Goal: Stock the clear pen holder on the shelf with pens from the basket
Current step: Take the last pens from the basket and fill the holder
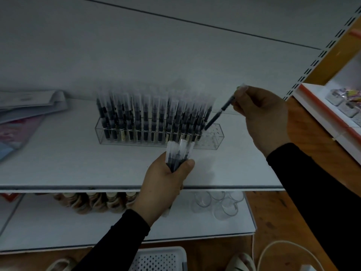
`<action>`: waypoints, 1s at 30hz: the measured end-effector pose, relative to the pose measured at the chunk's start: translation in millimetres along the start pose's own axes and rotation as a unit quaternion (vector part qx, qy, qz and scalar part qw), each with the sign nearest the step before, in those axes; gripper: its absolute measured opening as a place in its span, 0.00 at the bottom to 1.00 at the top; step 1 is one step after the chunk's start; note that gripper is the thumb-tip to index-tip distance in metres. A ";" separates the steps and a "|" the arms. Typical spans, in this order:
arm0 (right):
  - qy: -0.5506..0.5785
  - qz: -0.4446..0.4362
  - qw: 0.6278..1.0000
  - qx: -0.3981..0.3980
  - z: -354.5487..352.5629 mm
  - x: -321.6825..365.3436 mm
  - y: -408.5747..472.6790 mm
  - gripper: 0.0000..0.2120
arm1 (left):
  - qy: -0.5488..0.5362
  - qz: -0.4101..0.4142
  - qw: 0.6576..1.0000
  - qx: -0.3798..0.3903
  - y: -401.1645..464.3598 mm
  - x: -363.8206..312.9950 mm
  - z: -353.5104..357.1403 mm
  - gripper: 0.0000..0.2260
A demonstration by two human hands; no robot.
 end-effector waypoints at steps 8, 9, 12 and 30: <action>-0.112 -0.057 0.991 0.038 7.6 1.8 0.3 0.06 | -0.003 0.004 1.000 0.002 -0.3 -1.9 -1.4 0.14; -0.127 -0.060 0.989 0.046 8.9 0.7 -0.3 0.07 | -0.002 0.006 1.000 0.003 -0.3 -2.1 -1.9 0.14; -0.163 -0.063 0.982 0.066 12.3 -3.2 -4.9 0.09 | -0.001 0.006 1.000 0.004 -0.4 -2.8 -2.4 0.13; -0.162 0.005 0.982 0.102 18.5 -22.5 -15.2 0.04 | -0.011 -0.007 1.000 0.009 0.6 -0.6 -1.0 0.13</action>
Point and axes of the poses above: each hand's wrist, its own y-axis towards the middle knuckle, its own z-axis out of the palm, x = y × z, the point moved 1 cm from there along y, towards the middle knuckle, and after that the axes turned 6 degrees about -y, right-handed, at the moved point
